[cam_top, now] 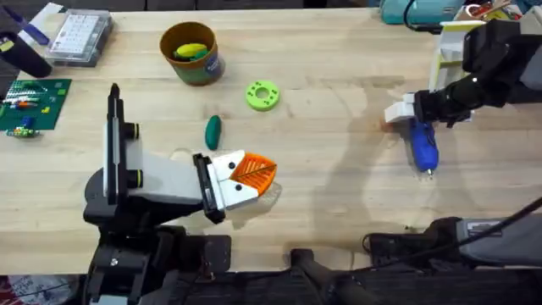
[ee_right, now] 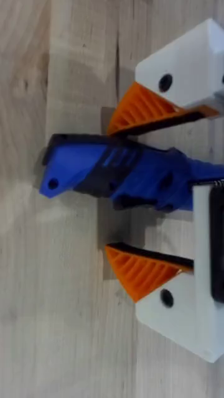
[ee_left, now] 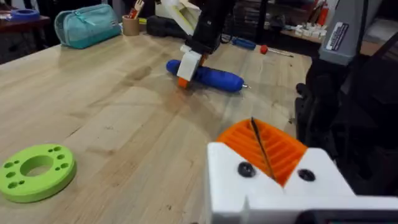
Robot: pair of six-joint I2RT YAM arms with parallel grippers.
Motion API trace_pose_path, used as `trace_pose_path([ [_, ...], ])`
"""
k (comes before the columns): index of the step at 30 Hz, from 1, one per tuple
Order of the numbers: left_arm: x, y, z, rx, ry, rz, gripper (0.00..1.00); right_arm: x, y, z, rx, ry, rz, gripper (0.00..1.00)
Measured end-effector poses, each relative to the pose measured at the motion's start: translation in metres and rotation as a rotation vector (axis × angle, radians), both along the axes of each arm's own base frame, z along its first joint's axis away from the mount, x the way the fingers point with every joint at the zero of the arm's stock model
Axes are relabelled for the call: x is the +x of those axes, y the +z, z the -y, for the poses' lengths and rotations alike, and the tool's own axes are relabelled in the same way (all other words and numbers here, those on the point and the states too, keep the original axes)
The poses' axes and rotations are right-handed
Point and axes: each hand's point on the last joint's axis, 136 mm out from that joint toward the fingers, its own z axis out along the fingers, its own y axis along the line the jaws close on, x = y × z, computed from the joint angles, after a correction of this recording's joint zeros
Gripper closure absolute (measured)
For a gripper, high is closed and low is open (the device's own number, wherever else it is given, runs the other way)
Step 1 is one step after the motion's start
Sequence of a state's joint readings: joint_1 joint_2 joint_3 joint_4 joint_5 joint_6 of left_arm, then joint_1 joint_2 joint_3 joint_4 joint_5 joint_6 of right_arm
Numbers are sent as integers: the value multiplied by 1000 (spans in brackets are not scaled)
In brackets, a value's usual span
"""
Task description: Pick up the gripper from the table and insert it into the empty holder that is missing its gripper. Then pick up a screw, insert it into the mounting hole, and use the screwdriver to tighten it. Finally, clean up the table by picking up the vegetable and placing it into the bucket.
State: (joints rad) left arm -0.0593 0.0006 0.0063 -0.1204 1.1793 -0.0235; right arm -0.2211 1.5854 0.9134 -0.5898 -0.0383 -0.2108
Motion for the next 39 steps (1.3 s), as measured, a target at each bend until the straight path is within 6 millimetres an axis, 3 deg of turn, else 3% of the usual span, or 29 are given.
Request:
trace_pose_path([
  [4, 0, 0, 0, 0, 0, 0, 990, 0, 0, 1, -6, 0, -1, 72],
  [10, 0, 0, 0, 0, 0, 0, 990, 1, 0, 7, -26, -7, 5, 380],
  [14, 0, 0, 0, 0, 0, 0, 990, 3, 0, 8, -31, -2, 9, 659],
  [17, 0, 0, 0, 0, 0, 0, 990, 4, -1, 8, -35, 0, 11, 948],
  [28, 0, 0, 0, 0, 0, 0, 990, 4, -1, 8, -35, 0, 11, 974],
  [32, 0, 0, 0, 0, 0, 0, 990, -9, 4, -5, 32, 14, -24, 974],
  [35, 0, 0, 0, 0, 0, 0, 990, -12, 17, -15, 71, 26, -10, 974],
  [39, 0, 0, 0, 0, 0, 0, 990, 1, 56, -28, 92, 67, 89, 974],
])
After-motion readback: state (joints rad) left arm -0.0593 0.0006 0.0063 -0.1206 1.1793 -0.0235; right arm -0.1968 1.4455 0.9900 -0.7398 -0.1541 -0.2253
